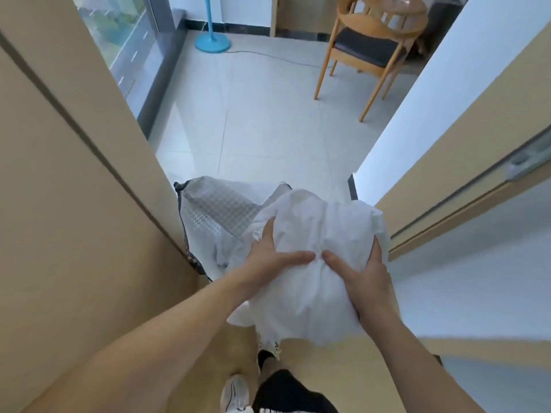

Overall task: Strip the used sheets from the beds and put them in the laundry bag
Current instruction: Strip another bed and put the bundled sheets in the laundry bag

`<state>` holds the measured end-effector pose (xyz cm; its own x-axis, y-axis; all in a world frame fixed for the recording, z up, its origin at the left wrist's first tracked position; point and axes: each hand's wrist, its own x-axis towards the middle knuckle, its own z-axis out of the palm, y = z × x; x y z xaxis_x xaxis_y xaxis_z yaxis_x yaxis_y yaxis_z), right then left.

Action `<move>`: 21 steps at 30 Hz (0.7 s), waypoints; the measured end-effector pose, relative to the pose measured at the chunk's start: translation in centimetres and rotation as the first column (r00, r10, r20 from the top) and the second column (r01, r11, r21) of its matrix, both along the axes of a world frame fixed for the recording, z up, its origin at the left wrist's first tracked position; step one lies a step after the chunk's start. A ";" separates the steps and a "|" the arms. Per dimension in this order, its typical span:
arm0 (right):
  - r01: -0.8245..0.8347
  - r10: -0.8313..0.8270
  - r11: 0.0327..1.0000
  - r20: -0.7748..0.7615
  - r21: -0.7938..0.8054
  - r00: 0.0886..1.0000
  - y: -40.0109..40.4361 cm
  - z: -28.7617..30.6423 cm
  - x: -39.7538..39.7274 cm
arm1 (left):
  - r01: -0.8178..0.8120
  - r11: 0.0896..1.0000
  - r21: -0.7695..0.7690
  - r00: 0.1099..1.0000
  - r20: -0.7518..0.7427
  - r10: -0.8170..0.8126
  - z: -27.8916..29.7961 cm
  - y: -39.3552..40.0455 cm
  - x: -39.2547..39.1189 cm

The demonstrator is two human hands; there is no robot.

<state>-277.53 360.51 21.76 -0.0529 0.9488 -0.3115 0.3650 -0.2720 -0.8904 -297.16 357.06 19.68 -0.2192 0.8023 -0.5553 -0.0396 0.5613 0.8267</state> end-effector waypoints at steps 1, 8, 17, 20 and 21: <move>-0.017 0.017 1.000 -0.016 -0.020 1.000 2.0 -1.6 -1.4 | -0.031 0.999 -0.028 0.999 -0.019 0.030 -1.2 1.5 -1.3; -0.088 -0.031 0.864 -0.228 -0.496 0.973 9.4 -15.5 -10.4 | -0.037 0.921 -0.388 0.992 -0.124 -0.012 -11.3 7.8 -10.5; -0.086 -0.389 0.304 -0.206 -0.949 0.898 5.8 -27.2 -15.0 | 0.396 0.658 -0.640 0.867 0.024 -0.498 -21.7 12.5 -16.8; -0.044 -0.456 0.218 -0.142 -0.975 0.879 5.1 -29.2 -16.0 | 0.430 0.585 -0.688 0.832 0.052 -0.552 -25.0 13.3 -17.7; -0.025 -0.466 0.205 -0.120 -0.978 0.876 5.2 -29.9 -16.3 | 0.425 0.580 -0.695 0.841 0.066 -0.537 -26.1 13.4 -18.1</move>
<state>-293.82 365.74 -8.19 -0.2202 -0.0488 -0.9742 -0.1017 -0.9922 0.0727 -315.24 370.41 -6.46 -0.0290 0.2433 -0.9695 0.4823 0.8530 0.1996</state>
